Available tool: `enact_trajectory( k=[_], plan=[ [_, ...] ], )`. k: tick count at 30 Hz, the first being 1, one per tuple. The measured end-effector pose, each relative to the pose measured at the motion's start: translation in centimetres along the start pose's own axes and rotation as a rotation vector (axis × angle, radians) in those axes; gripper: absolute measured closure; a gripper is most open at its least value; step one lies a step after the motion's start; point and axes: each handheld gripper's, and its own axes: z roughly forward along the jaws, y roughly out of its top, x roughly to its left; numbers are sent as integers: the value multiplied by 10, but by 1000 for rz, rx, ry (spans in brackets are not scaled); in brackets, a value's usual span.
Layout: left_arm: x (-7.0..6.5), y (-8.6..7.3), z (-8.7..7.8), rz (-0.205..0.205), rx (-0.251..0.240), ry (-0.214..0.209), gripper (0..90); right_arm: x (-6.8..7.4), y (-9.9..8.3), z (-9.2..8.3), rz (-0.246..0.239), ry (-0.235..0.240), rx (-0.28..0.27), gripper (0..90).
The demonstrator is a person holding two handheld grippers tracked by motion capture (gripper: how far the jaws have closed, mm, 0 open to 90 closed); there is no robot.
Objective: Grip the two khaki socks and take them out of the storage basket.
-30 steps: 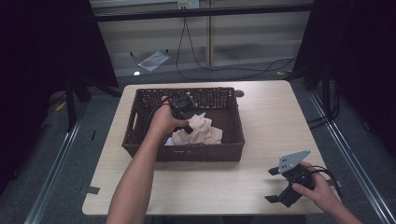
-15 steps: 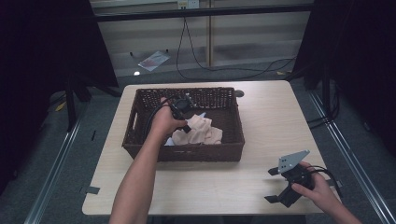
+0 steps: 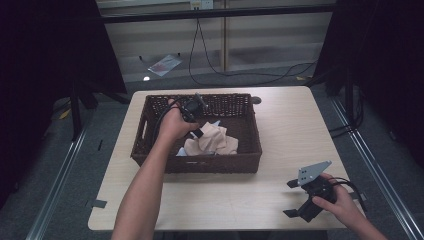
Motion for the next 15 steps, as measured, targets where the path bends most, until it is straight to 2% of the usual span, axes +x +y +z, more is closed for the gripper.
enact_trajectory(
  k=[9, 15],
  plan=[
    [-7, 7, -40, -48, -48, -56, 892, 0, 0, 1, -5, -1, -3, 28],
    [-15, 13, -68, -49, -57, -48, 893, 0, 0, 1, -5, -1, -2, 28]
  ],
)
